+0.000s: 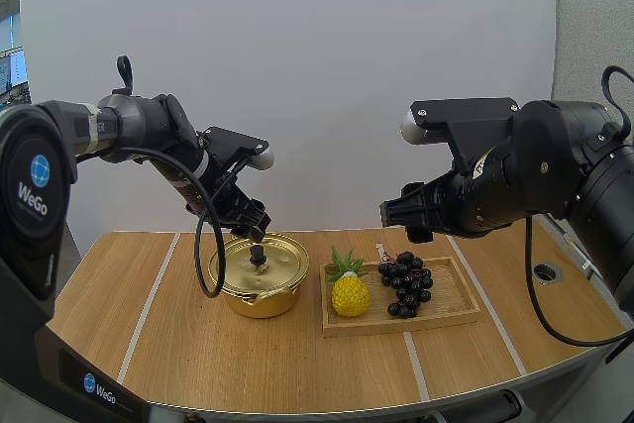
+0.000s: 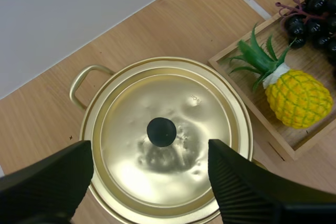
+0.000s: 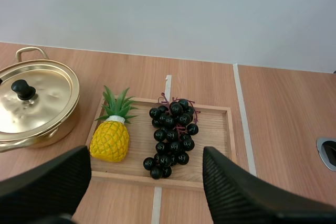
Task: Open the pot, put the grape inside, and close it
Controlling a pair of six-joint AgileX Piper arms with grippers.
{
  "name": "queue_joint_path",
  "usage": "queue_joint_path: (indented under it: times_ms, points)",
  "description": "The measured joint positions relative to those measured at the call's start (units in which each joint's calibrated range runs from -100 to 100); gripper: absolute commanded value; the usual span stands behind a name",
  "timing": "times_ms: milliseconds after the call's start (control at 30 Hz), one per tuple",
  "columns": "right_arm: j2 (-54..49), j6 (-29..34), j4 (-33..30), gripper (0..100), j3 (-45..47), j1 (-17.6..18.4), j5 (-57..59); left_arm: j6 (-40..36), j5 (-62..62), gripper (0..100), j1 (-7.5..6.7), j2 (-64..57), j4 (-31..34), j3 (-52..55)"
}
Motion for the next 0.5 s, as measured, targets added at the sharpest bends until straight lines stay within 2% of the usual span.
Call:
queue_joint_path:
  times_ms: [167, 500]
  points:
    - [0.00, 0.00, 0.00, 100, 0.00, 0.00, -0.58, 0.29, -3.35, 100, -1.15, 0.15, -0.27, -0.04]
    - [0.00, 0.00, 0.00, 100, 0.00, 0.00, -1.71, 0.29, -5.00, 100, -1.15, 5.67, -0.27, -0.04]
